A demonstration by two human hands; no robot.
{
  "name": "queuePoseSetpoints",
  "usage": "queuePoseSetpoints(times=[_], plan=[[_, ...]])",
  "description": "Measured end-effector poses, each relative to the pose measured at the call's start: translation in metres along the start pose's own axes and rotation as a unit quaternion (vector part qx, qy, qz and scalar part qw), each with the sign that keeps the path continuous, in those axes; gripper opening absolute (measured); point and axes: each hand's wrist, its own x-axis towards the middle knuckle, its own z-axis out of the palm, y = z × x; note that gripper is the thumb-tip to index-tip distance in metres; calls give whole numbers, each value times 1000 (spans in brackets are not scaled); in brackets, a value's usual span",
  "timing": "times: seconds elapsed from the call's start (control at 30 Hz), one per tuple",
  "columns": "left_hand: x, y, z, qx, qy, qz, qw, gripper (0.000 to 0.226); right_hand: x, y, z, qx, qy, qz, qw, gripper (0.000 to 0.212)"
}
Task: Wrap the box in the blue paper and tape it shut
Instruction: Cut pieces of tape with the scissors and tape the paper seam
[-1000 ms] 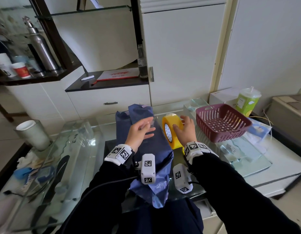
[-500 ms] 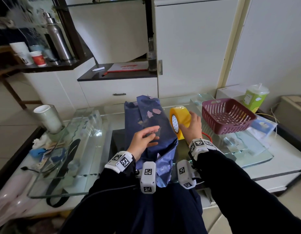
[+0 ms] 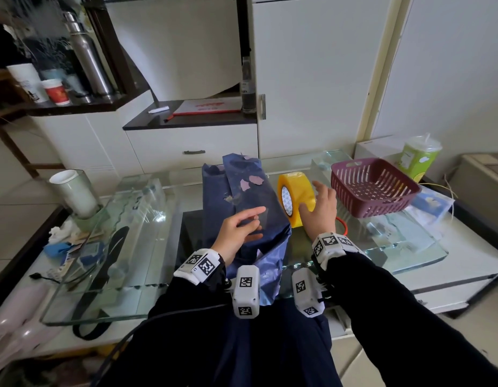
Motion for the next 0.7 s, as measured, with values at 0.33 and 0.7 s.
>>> queuePoseSetpoints(times=[0.33, 0.7], plan=[[1, 5, 6, 8, -19, 4, 1000, 34, -27, -11, 4, 45, -104, -81, 990, 19], [-10, -3, 16, 41, -39, 0, 998, 35, -37, -14, 12, 201, -135, 48, 969, 21]])
